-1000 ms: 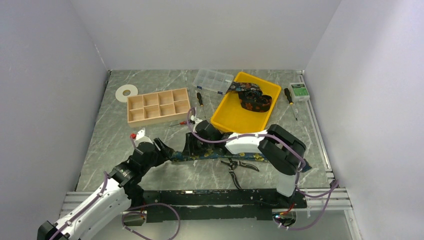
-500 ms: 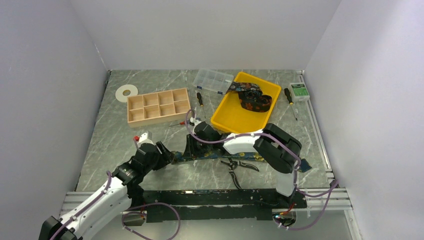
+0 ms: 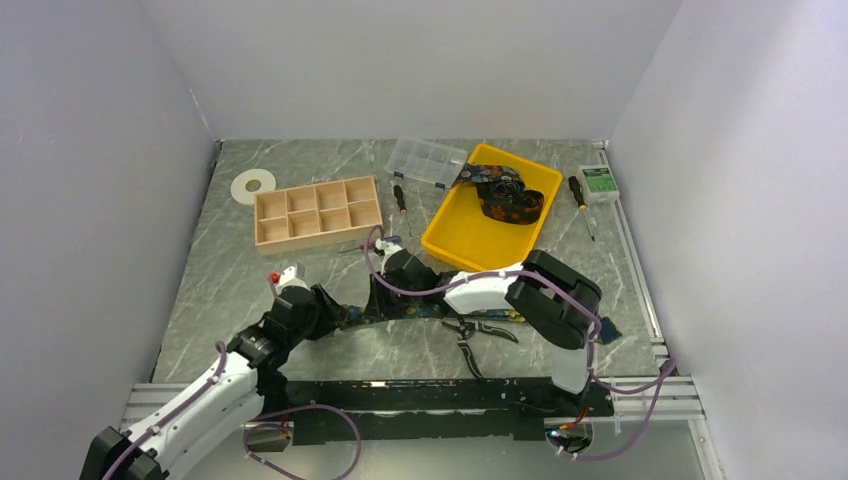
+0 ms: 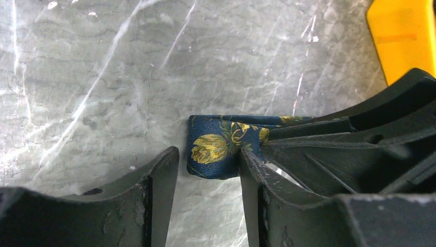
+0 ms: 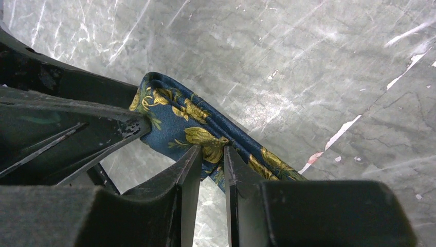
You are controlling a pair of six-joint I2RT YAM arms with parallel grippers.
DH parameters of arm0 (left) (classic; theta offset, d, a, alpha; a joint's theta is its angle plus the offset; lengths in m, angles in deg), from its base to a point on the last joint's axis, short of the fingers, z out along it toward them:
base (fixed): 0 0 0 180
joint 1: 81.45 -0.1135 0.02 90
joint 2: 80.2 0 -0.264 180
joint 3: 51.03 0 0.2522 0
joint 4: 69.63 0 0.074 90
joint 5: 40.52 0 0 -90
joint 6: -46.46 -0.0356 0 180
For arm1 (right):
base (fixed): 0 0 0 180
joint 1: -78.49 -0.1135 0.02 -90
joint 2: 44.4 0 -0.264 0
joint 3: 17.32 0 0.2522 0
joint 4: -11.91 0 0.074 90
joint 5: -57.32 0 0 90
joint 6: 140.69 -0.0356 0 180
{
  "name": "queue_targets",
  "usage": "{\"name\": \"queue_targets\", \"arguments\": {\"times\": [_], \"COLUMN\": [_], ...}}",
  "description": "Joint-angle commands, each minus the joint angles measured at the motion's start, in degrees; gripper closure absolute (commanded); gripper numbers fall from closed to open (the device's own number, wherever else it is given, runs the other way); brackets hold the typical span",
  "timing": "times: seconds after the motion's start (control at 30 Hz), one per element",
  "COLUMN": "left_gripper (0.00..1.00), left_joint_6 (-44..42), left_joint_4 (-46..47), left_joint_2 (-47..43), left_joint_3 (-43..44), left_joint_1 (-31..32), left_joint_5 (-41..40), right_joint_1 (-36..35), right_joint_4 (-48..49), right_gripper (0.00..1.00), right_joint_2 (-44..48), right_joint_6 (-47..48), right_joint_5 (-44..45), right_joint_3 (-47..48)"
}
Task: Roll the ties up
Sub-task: Roll the tie at the center of the board.
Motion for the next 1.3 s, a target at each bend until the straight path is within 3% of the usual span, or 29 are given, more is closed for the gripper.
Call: {"name": "queue_targets", "arguments": {"times": [0.0,0.13,0.27,0.33,0.47,0.63,0.77,0.97,1.27], "left_gripper": [0.52,0.65,0.67,0.63,0.44,0.39,0.40,0.55,0.80], "left_joint_6": [0.0,0.8,0.7,0.6,1.5,2.8,3.4,0.9,-1.9], "left_joint_4": [1.7,1.7,3.4,3.8,2.4,-0.8,-0.7,4.1,5.0], "left_joint_2": [3.1,6.9,10.5,11.4,10.3,6.2,8.6,14.5,9.6], "left_joint_3": [0.5,1.5,2.0,2.3,2.5,2.7,3.4,3.8,2.3], "left_joint_1": [-0.5,-0.5,-0.5,-0.5,-0.5,-0.5,-0.5,-0.5,-0.6], "left_joint_5": [1.2,0.4,0.6,0.6,-1.0,-4.1,-4.7,-1.7,1.3], "right_joint_1": [-1.2,-1.5,-1.6,-1.5,-1.6,-1.5,-1.6,-1.5,-1.4], "right_joint_4": [-1.7,-1.6,-0.7,-0.4,-0.2,-0.4,-0.3,0.3,0.6], "right_gripper": [0.73,0.74,0.74,0.74,0.74,0.75,0.76,0.76,0.77], "right_joint_2": [-0.4,0.1,0.2,0.2,0.3,0.7,1.2,1.5,1.4], "right_joint_6": [2.7,3.1,2.8,2.8,3.1,3.6,3.9,3.5,3.2], "right_joint_5": [4.0,5.2,5.1,5.0,4.9,4.9,5.0,5.0,5.1], "right_joint_3": [-2.4,-3.7,-4.7,-4.9,-5.0,-5.1,-5.5,-6.5,-6.7]}}
